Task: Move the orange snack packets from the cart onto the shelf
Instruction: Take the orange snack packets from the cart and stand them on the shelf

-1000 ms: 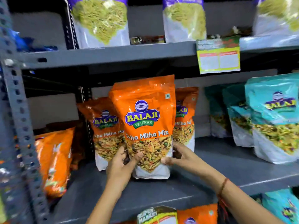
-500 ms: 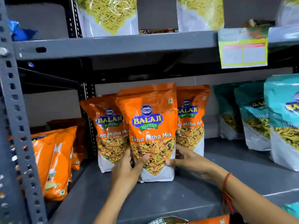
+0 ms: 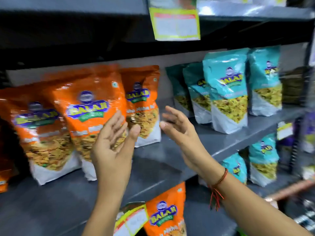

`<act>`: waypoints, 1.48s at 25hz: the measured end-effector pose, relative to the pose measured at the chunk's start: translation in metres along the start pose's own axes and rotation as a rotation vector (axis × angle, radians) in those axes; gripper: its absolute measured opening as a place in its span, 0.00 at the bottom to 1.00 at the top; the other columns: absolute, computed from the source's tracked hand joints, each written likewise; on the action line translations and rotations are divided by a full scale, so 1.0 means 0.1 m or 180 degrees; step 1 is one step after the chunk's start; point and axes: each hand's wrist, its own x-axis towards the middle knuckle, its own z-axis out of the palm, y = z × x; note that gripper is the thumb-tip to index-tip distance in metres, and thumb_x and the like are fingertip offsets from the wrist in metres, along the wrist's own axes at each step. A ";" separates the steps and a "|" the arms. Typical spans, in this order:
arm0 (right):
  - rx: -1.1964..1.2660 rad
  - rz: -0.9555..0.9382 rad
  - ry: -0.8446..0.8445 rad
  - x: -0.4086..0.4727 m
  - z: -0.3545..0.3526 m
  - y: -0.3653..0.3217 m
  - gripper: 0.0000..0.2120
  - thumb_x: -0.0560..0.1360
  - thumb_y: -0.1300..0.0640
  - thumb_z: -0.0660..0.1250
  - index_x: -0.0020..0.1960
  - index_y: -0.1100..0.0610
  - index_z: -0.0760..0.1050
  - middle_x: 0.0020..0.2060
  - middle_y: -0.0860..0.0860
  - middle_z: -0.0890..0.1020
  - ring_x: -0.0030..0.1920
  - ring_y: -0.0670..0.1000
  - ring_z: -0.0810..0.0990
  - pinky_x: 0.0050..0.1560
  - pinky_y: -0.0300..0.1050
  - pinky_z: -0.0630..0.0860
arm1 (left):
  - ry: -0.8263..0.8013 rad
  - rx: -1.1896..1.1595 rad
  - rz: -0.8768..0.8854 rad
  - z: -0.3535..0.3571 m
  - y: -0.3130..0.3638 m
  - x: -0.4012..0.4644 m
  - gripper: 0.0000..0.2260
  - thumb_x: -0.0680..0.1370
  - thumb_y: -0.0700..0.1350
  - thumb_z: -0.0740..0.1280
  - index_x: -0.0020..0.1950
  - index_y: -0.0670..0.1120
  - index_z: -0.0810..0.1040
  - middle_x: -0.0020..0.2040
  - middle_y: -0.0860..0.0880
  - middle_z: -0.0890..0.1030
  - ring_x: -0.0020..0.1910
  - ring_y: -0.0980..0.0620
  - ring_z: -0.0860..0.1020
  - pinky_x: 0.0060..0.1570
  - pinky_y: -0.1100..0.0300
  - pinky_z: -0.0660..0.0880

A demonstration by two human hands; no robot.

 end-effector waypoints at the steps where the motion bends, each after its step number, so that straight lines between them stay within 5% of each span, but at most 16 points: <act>1: 0.0006 -0.0089 0.0265 -0.12 -0.19 -0.09 0.25 0.74 0.60 0.71 0.69 0.53 0.71 0.63 0.53 0.78 0.55 0.40 0.79 0.50 0.31 0.76 | -0.0174 -0.0290 -0.0086 0.27 -0.03 -0.06 0.20 0.72 0.46 0.72 0.63 0.52 0.75 0.61 0.54 0.80 0.59 0.62 0.80 0.55 0.68 0.76; 4: -0.0124 -0.0362 0.0844 -0.50 -0.81 -0.36 0.23 0.73 0.62 0.68 0.68 0.56 0.71 0.57 0.53 0.79 0.54 0.42 0.79 0.54 0.34 0.75 | -0.0721 -0.1035 -0.0526 1.01 -0.19 -0.38 0.16 0.73 0.42 0.71 0.60 0.53 0.76 0.58 0.52 0.82 0.56 0.61 0.81 0.58 0.60 0.78; 8: -0.0621 -0.0215 0.1773 -1.25 -2.03 -0.61 0.17 0.74 0.61 0.67 0.61 0.51 0.75 0.53 0.51 0.81 0.55 0.47 0.79 0.61 0.42 0.74 | -0.2112 -0.1514 -0.1344 2.22 -0.53 -1.27 0.15 0.70 0.44 0.72 0.56 0.54 0.78 0.54 0.52 0.83 0.51 0.61 0.81 0.53 0.66 0.77; 13: -0.1243 0.0755 0.2854 -2.63 -3.59 -0.41 0.19 0.72 0.61 0.71 0.62 0.56 0.77 0.49 0.49 0.85 0.50 0.43 0.82 0.50 0.34 0.76 | -0.3751 -0.1066 -0.2568 3.51 -1.31 -2.92 0.18 0.68 0.42 0.73 0.57 0.49 0.77 0.48 0.52 0.81 0.42 0.64 0.80 0.46 0.72 0.76; 16: -0.1289 0.1625 0.3384 -3.55 -4.46 0.06 0.18 0.73 0.65 0.70 0.63 0.59 0.76 0.55 0.60 0.83 0.54 0.54 0.81 0.47 0.33 0.79 | -0.4555 -0.0383 -0.3258 4.14 -1.93 -3.86 0.24 0.70 0.39 0.74 0.64 0.39 0.73 0.56 0.40 0.79 0.46 0.55 0.78 0.39 0.75 0.75; 19: -0.1217 0.2414 0.3580 -4.27 -5.09 0.61 0.17 0.73 0.72 0.69 0.58 0.58 0.77 0.54 0.66 0.82 0.50 0.56 0.80 0.43 0.33 0.80 | -0.4908 0.0233 -0.3544 4.56 -2.56 -4.59 0.24 0.72 0.34 0.72 0.66 0.36 0.70 0.53 0.41 0.74 0.49 0.50 0.74 0.35 0.78 0.71; 21: -0.1154 0.3107 0.3709 -4.76 -5.46 1.08 0.18 0.71 0.72 0.71 0.53 0.52 0.76 0.50 0.59 0.82 0.53 0.58 0.78 0.47 0.37 0.80 | -0.5206 0.0619 -0.3778 4.68 -2.93 -5.13 0.16 0.72 0.31 0.70 0.58 0.39 0.73 0.44 0.45 0.72 0.38 0.58 0.72 0.29 0.78 0.68; 23: -0.1071 0.3803 0.3614 -5.12 -5.70 1.51 0.22 0.70 0.67 0.74 0.60 0.52 0.74 0.54 0.57 0.80 0.57 0.62 0.78 0.51 0.48 0.79 | -0.5291 0.1000 -0.3989 4.72 -3.22 -5.54 0.17 0.71 0.27 0.69 0.42 0.48 0.70 0.33 0.51 0.70 0.25 0.65 0.71 0.25 0.76 0.67; 25: -0.1001 0.4355 0.3349 -5.38 -5.92 1.92 0.32 0.69 0.64 0.76 0.69 0.55 0.68 0.64 0.60 0.75 0.62 0.63 0.76 0.53 0.52 0.77 | -0.5247 0.1340 -0.4193 4.69 -3.54 -5.97 0.17 0.66 0.31 0.73 0.39 0.49 0.69 0.30 0.53 0.75 0.25 0.64 0.73 0.26 0.72 0.68; 28: -0.1232 0.4787 0.2939 -5.56 -6.26 2.42 0.42 0.67 0.62 0.78 0.75 0.57 0.61 0.70 0.60 0.71 0.68 0.61 0.71 0.63 0.59 0.74 | -0.5115 0.1822 -0.4433 4.61 -3.82 -6.46 0.21 0.61 0.46 0.74 0.49 0.47 0.70 0.39 0.46 0.76 0.35 0.52 0.72 0.31 0.62 0.68; 32: -0.1231 0.4925 0.2512 -5.80 -6.51 2.86 0.42 0.63 0.64 0.79 0.73 0.56 0.64 0.67 0.58 0.76 0.67 0.59 0.73 0.66 0.60 0.72 | -0.5070 0.1965 -0.4369 4.64 -3.93 -6.80 0.25 0.74 0.40 0.70 0.70 0.45 0.68 0.62 0.46 0.78 0.50 0.44 0.76 0.40 0.56 0.74; 34: -0.1014 0.4936 0.2504 -5.84 -6.53 2.92 0.41 0.66 0.68 0.77 0.74 0.56 0.63 0.66 0.56 0.76 0.64 0.55 0.74 0.64 0.53 0.73 | -0.4990 0.2082 -0.4457 4.61 -4.04 -6.93 0.24 0.76 0.39 0.68 0.70 0.41 0.66 0.64 0.48 0.74 0.63 0.47 0.73 0.50 0.63 0.71; 37: -0.0698 0.4798 0.2580 -5.91 -6.50 2.95 0.33 0.70 0.69 0.72 0.71 0.53 0.66 0.62 0.53 0.77 0.62 0.52 0.73 0.60 0.47 0.72 | -0.5027 0.2177 -0.4321 4.54 -4.16 -7.05 0.15 0.76 0.41 0.68 0.62 0.40 0.74 0.61 0.36 0.80 0.59 0.35 0.78 0.50 0.52 0.73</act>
